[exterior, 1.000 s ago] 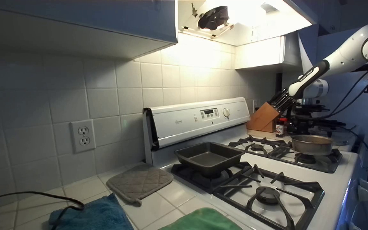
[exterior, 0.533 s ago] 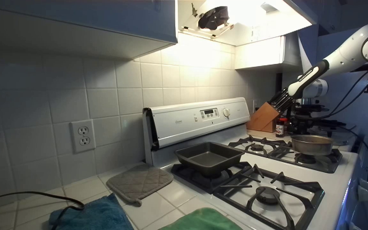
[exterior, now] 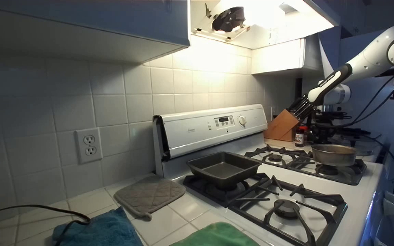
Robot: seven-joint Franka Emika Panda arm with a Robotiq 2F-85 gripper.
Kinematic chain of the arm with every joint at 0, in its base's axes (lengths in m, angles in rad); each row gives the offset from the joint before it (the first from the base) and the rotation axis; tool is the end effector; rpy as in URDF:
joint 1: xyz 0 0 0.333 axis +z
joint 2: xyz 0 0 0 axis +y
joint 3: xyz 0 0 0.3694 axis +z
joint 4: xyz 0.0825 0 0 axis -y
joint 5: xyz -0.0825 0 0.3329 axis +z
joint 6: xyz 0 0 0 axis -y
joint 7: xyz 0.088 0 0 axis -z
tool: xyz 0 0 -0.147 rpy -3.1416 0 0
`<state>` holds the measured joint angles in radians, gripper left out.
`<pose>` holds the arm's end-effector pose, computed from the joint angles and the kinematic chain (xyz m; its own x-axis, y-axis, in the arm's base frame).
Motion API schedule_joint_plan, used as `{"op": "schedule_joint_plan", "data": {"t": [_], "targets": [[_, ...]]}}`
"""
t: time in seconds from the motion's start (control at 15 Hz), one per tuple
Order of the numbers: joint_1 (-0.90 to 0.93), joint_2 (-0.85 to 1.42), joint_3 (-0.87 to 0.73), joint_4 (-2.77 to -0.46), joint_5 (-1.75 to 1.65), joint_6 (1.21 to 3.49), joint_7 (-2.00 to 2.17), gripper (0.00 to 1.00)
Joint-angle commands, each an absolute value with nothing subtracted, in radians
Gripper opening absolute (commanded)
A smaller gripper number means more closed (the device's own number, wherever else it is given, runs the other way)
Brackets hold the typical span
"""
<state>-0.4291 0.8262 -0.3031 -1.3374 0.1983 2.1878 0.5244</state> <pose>0.5981 -0.4417 0.2770 0.2985 -0.9510 0.0804 -0.9544 -0.2983 0.0151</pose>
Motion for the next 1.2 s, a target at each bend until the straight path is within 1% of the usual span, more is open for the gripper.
{"op": "schedule_joint_plan", "data": {"t": [0.0,0.27,0.53,0.6,0.67,0.8,0.87,0.93,1.0,1.13], "targets": [[-0.438,0.851,-0.297,-1.291,0.224,2.155,0.543,0.29],[-0.438,0.854,-0.297,-1.286,0.224,2.152,0.545,0.24],[-0.437,0.856,-0.297,-1.284,0.224,2.151,0.547,0.24],[-0.438,0.856,-0.297,-1.284,0.224,2.15,0.547,0.38],[-0.438,0.856,-0.297,-1.283,0.225,2.149,0.547,0.5],[-0.439,0.855,-0.295,-1.283,0.227,2.15,0.547,0.62],[-0.439,0.854,-0.294,-1.283,0.228,2.15,0.547,0.7],[-0.439,0.853,-0.294,-1.282,0.229,2.15,0.547,0.74],[-0.439,0.853,-0.293,-1.281,0.23,2.15,0.547,0.75],[-0.439,0.851,-0.291,-1.279,0.232,2.151,0.546,0.65]]}}
